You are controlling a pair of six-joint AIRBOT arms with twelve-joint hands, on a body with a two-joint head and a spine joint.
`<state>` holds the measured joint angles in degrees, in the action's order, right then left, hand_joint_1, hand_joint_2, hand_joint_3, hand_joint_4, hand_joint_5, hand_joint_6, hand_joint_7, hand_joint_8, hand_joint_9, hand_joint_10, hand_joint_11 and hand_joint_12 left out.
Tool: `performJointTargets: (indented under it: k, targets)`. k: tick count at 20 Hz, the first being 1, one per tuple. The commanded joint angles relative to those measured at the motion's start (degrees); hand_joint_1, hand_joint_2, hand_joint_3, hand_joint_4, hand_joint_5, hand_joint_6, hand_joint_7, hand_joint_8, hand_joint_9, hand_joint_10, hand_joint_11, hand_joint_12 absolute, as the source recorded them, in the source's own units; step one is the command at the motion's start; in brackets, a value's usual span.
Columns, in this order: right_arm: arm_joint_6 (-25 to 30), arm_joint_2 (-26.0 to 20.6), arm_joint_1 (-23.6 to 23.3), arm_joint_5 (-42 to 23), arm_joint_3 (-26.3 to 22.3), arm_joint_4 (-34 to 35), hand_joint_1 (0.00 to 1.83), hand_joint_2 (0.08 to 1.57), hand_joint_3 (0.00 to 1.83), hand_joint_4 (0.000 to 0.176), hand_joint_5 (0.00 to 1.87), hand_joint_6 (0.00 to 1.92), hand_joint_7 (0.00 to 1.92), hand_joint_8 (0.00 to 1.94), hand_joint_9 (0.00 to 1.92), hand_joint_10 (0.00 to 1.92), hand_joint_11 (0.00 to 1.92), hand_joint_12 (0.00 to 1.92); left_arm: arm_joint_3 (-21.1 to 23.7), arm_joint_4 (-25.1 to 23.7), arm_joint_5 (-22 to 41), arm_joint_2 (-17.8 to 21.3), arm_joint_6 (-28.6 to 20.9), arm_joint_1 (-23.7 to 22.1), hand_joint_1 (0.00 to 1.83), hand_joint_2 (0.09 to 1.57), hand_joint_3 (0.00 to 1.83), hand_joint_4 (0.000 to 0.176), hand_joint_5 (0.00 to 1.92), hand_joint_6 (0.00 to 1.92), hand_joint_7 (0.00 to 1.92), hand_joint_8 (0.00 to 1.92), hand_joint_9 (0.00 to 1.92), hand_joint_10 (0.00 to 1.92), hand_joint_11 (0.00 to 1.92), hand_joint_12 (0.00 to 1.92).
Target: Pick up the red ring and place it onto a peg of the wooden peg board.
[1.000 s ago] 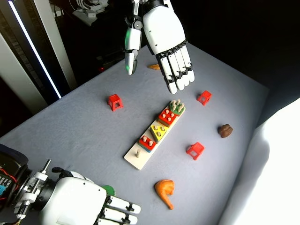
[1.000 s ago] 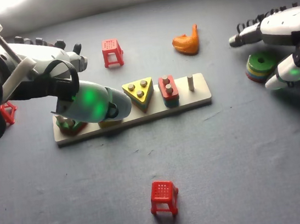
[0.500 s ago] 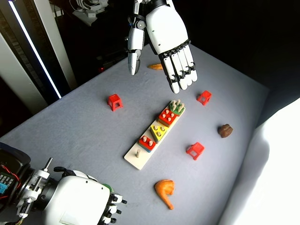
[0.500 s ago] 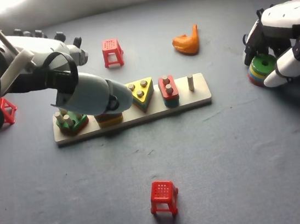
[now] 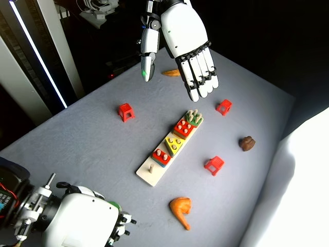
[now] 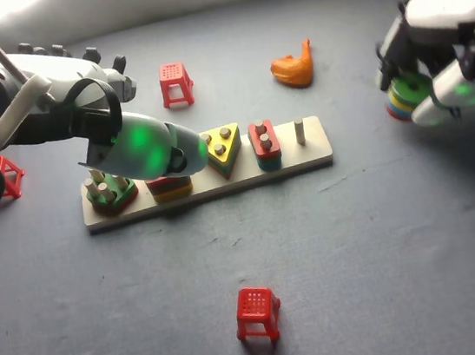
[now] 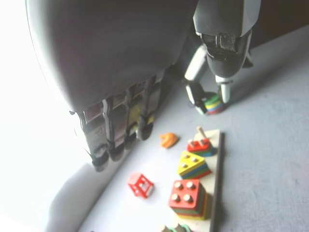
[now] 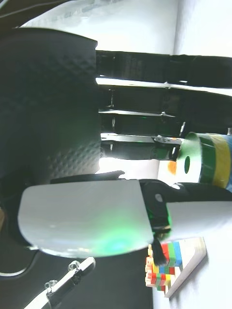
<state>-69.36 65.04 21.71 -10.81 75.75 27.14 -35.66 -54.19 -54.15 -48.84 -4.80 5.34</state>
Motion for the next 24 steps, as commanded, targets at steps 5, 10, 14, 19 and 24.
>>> performJointTargets:
  k: [5, 10, 14, 19, 24]
  targets:
    - [0.0, 0.6, -5.1, -3.5, -2.3, -5.9, 1.39, 1.06, 0.0, 0.0, 1.04, 0.88, 1.11, 0.71, 1.03, 0.99, 0.82, 1.05, -0.4, -4.4, 1.5, -0.2, 0.0, -0.8, 0.0, 1.14, 0.0, 0.0, 0.04, 0.0, 0.0, 0.0, 0.0, 0.0, 0.0, 0.0]
    - [0.0, 3.6, -7.8, -1.5, -2.2, -10.8, 1.39, 1.05, 0.0, 0.0, 1.06, 0.84, 1.12, 0.69, 1.03, 0.99, 0.79, 1.08, -0.8, -5.2, 1.9, -0.2, -0.2, -0.9, 0.0, 1.15, 0.0, 0.0, 0.05, 0.01, 0.02, 0.01, 0.0, 0.0, 0.0, 0.0]
    - [-0.1, 5.7, -9.4, -0.3, -1.9, -11.8, 1.39, 1.06, 0.0, 0.0, 1.03, 0.86, 1.11, 0.74, 1.0, 1.04, 0.74, 1.12, -1.1, -5.2, 1.9, -0.2, -0.5, -0.9, 0.0, 1.15, 0.0, 0.0, 0.02, 0.0, 0.0, 0.0, 0.0, 0.0, 0.0, 0.0]
    - [-0.6, 7.2, -9.0, 0.6, -1.7, -11.9, 1.38, 1.08, 0.0, 0.0, 1.01, 0.91, 1.07, 0.82, 0.98, 1.07, 0.72, 1.14, -1.2, -5.2, 1.9, -0.2, -0.6, -1.0, 0.0, 1.14, 0.0, 0.0, 0.03, 0.0, 0.0, 0.0, 0.0, 0.0, 0.0, 0.0]
    - [-0.8, 8.5, -8.0, -0.2, -1.0, -14.1, 1.39, 1.06, 0.0, 0.0, 1.05, 0.83, 1.14, 0.72, 1.01, 1.0, 0.75, 1.12, -1.2, -5.3, 1.9, -0.2, -0.6, -1.0, 0.0, 1.14, 0.0, 0.0, 0.03, 0.0, 0.0, 0.0, 0.0, 0.0, 0.0, 0.0]
